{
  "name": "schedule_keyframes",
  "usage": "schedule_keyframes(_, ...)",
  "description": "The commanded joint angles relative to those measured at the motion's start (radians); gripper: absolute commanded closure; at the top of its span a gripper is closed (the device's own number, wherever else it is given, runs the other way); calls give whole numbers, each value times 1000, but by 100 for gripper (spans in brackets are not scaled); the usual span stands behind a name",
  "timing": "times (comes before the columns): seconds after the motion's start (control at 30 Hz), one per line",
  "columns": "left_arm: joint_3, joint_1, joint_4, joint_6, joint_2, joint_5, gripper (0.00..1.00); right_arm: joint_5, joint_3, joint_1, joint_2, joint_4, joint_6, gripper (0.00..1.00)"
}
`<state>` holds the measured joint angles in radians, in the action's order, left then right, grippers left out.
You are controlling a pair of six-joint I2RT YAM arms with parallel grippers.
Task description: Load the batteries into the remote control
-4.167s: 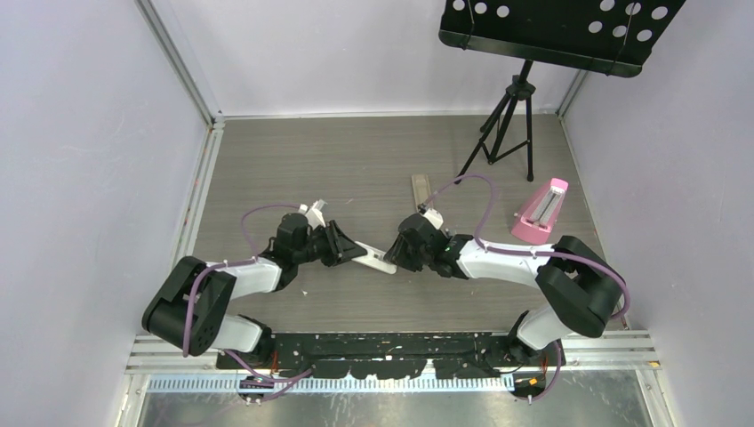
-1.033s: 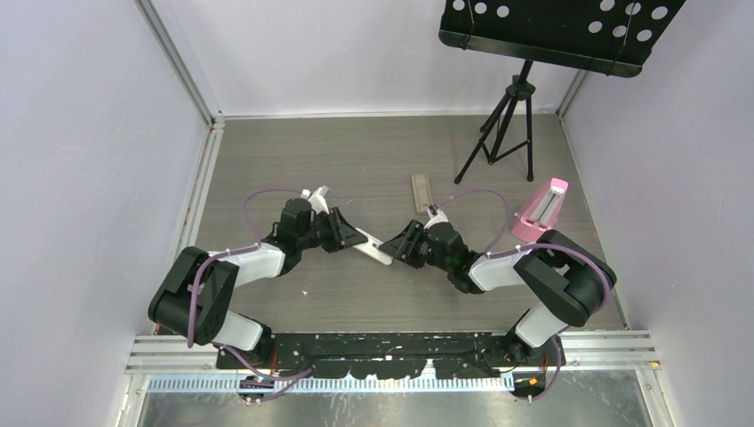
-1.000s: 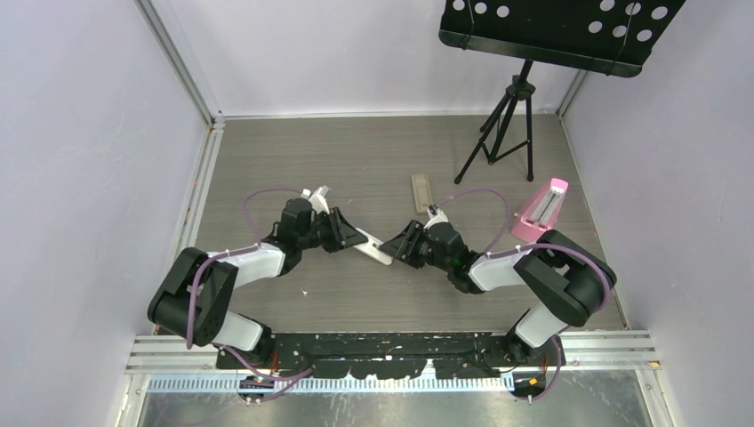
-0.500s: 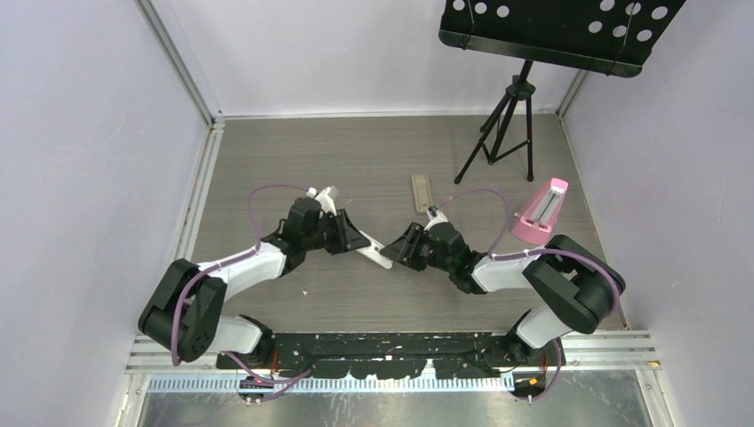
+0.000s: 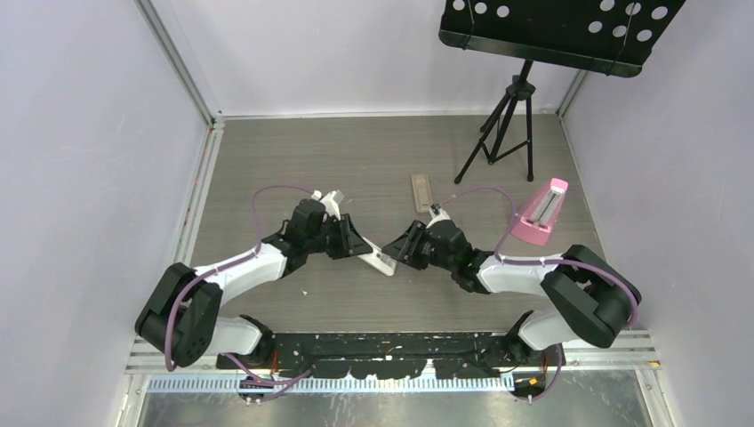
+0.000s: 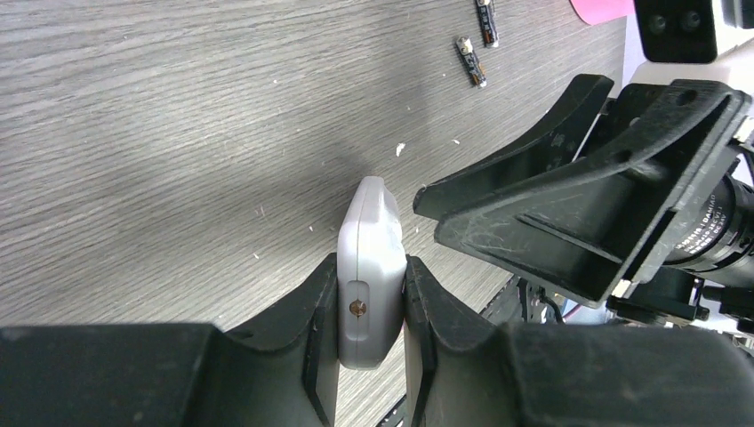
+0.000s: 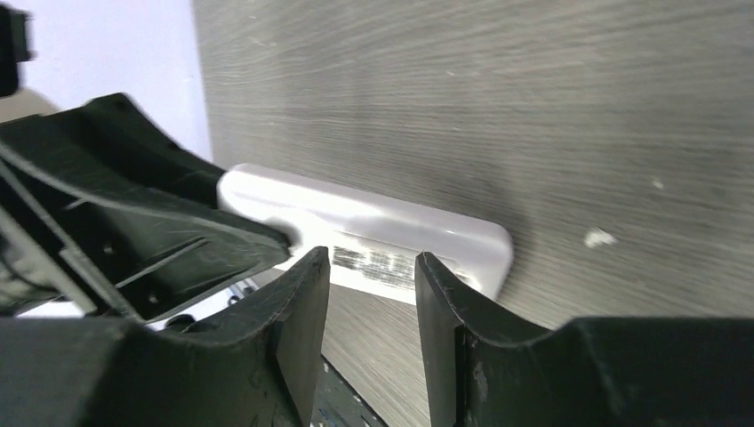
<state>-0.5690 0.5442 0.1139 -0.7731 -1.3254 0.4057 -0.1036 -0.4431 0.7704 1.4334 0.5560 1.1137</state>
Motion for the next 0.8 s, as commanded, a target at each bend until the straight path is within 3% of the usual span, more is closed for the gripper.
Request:
schedule_keyframes(0.0, 11, 7, -176, 82, 2, -89, 100, 74, -67, 0, -62, -259, 11, 54)
schedule_keyframes(0.6, 10, 7, -161, 72, -18, -60, 100, 0, -50, 1, 71, -55, 112, 42)
schedule_keyframes(0.77, 14, 7, -155, 70, -21, -57, 100, -10, -42, 1, 82, -32, 139, 56)
